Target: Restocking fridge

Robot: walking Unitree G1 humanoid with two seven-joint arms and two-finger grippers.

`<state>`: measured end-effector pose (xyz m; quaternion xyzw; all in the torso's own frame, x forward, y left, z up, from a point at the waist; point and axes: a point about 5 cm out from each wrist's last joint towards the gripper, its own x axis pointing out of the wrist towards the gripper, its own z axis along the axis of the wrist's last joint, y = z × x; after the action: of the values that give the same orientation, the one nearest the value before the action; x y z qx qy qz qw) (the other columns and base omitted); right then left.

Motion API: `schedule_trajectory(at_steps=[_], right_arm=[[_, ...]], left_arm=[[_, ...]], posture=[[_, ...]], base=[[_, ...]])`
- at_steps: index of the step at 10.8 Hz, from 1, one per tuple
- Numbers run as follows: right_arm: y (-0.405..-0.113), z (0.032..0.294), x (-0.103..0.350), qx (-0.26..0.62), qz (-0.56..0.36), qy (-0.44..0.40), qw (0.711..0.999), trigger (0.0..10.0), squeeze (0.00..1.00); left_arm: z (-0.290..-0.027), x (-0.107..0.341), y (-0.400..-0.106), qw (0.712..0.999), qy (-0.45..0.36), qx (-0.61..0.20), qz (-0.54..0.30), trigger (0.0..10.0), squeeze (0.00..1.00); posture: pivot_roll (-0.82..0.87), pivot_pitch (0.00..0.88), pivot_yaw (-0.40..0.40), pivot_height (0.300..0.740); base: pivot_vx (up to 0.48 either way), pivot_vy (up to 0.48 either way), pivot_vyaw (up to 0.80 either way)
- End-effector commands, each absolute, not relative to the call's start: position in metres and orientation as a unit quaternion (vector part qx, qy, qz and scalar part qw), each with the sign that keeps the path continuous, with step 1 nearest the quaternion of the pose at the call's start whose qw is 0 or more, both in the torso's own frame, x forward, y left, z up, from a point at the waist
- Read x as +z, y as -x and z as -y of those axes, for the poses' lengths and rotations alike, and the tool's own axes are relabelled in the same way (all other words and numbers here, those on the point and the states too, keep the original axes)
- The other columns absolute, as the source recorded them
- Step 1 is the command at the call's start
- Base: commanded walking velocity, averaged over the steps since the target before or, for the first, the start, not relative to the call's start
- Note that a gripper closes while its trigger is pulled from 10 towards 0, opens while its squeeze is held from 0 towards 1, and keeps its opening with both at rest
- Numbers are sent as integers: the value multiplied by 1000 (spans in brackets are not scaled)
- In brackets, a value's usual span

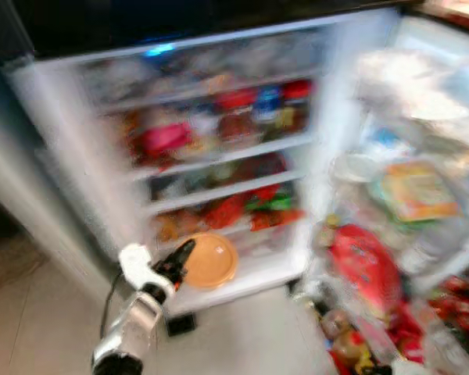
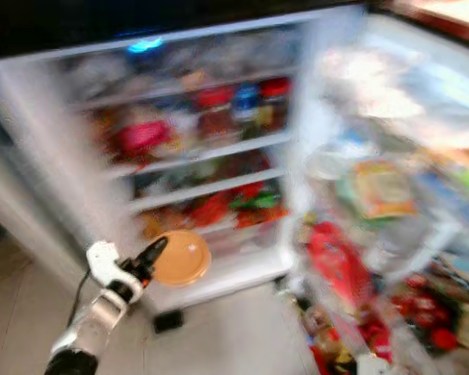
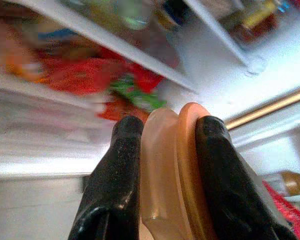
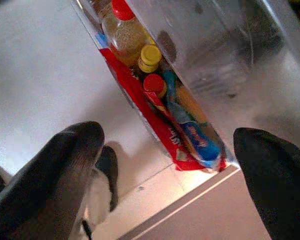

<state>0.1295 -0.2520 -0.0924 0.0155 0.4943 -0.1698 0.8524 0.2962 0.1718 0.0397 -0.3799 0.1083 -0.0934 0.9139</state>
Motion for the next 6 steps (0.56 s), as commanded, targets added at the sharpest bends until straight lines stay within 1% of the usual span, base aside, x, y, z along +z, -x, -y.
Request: schedule_trajectory(at_steps=[1,6], right_arm=[[-133,262,-88,-180,-485,-9,856,10000,0],[-136,261,-87,-156,-489,-2,858,10000,0]], left_arm=[[-167,45,-298,913,382,-104,-104,10000,0],[-168,45,-297,913,381,-101,-108,10000,0]], posture=[[24,1,23,740],[25,3,22,740]], base=[[319,0,0],[315,0,0]])
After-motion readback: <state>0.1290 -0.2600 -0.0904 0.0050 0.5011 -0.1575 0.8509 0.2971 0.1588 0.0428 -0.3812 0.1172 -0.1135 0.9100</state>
